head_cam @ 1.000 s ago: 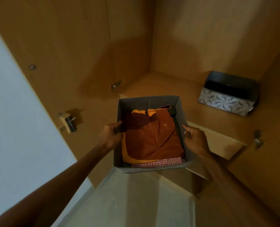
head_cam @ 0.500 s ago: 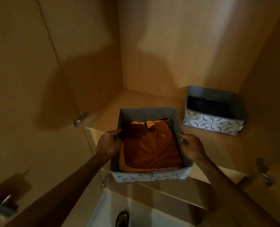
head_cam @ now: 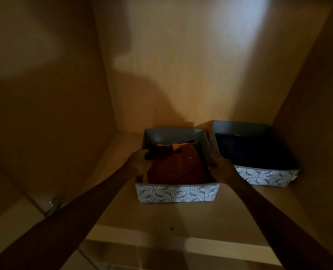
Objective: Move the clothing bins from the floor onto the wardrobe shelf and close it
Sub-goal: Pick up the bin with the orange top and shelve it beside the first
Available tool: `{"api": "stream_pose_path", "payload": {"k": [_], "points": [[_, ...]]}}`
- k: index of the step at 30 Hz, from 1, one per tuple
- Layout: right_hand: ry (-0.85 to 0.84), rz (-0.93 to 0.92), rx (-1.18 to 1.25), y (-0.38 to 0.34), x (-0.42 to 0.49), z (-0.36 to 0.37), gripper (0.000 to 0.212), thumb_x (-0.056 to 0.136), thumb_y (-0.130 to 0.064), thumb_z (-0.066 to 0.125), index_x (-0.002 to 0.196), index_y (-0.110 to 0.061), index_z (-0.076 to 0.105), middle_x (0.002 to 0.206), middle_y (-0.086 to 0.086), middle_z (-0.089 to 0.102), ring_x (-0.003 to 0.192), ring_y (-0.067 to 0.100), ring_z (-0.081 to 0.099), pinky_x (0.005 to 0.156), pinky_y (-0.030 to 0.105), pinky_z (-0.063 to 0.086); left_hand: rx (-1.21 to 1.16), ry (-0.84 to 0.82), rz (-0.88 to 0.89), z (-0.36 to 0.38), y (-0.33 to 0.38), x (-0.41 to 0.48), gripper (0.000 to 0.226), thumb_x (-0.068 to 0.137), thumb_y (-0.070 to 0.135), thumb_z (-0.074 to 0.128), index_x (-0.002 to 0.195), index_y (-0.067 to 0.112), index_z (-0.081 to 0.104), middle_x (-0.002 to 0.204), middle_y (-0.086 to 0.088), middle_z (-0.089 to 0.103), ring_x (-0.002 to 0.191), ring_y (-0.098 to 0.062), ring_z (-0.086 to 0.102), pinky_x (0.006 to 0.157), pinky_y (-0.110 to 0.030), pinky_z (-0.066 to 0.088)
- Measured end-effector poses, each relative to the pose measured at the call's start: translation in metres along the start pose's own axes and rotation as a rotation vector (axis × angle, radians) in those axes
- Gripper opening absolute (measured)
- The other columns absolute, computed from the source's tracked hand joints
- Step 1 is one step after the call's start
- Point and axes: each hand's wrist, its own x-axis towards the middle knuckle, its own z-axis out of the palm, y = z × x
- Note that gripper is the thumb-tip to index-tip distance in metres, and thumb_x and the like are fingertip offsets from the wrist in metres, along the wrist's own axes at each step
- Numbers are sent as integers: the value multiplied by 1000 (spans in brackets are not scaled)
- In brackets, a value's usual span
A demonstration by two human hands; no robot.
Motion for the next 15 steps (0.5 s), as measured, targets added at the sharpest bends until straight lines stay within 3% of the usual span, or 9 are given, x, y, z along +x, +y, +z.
{"api": "stream_pose_path", "payload": {"k": [1, 3, 5, 7, 11, 13, 14, 15], "points": [[-53, 38, -30, 1, 0, -1, 34, 89, -7, 52, 122, -6, 58, 109, 26, 66, 91, 38, 66, 78, 42, 56, 109, -86, -22, 0, -4, 8, 8, 90, 18, 56, 92, 15, 63, 82, 2, 58, 70, -9, 55, 53, -21, 41], [-225, 171, -32, 3, -1, -3, 23, 90, -4, 51, 111, -1, 58, 101, 26, 68, 72, 30, 71, 62, 39, 59, 359, -267, -102, 1, -9, 19, 24, 94, 13, 51, 71, 9, 54, 72, -2, 51, 59, -9, 46, 47, -16, 37], [-316, 218, -50, 3, 2, -3, 22, 91, -5, 52, 109, 5, 59, 85, 18, 70, 61, 24, 70, 53, 32, 57, 482, -347, -141, 0, -6, 24, 29, 96, 8, 46, 67, 9, 51, 69, -1, 45, 57, -10, 41, 47, -18, 33], [-229, 186, -83, 0, 8, -4, 22, 91, -10, 52, 106, 3, 62, 75, 10, 65, 58, 20, 64, 51, 27, 51, 495, -287, -132, 0, -2, 29, 21, 93, 6, 49, 74, 11, 55, 74, 1, 49, 67, -13, 48, 55, -19, 37], [-71, 93, -91, -5, 18, -7, 17, 89, -9, 51, 95, -1, 65, 93, 18, 67, 82, 30, 65, 66, 29, 47, 262, 76, -3, 1, 5, 24, 26, 88, 0, 48, 64, 10, 51, 71, -1, 53, 61, -15, 50, 53, -26, 38], [-8, 21, -92, -3, 17, -4, 14, 89, -15, 52, 82, -8, 61, 85, 13, 63, 85, 31, 66, 66, 29, 46, 85, 166, 88, 10, 5, 17, 17, 92, 7, 49, 81, 4, 61, 88, -7, 61, 77, -22, 57, 65, -32, 46], [39, -17, -99, -3, 14, -1, 14, 89, -20, 53, 82, -10, 59, 85, 12, 62, 87, 32, 66, 67, 31, 48, 58, 151, 129, 18, 2, 15, 22, 94, 19, 51, 107, 4, 62, 111, -11, 59, 95, -26, 58, 77, -37, 50], [92, -52, -132, -2, 9, 3, 14, 90, -24, 54, 88, -11, 58, 93, 12, 61, 91, 31, 64, 70, 34, 51, 104, 87, 138, 26, 0, 11, 46, 96, 36, 50, 134, 10, 49, 140, -13, 45, 120, -30, 50, 93, -43, 48]]}}
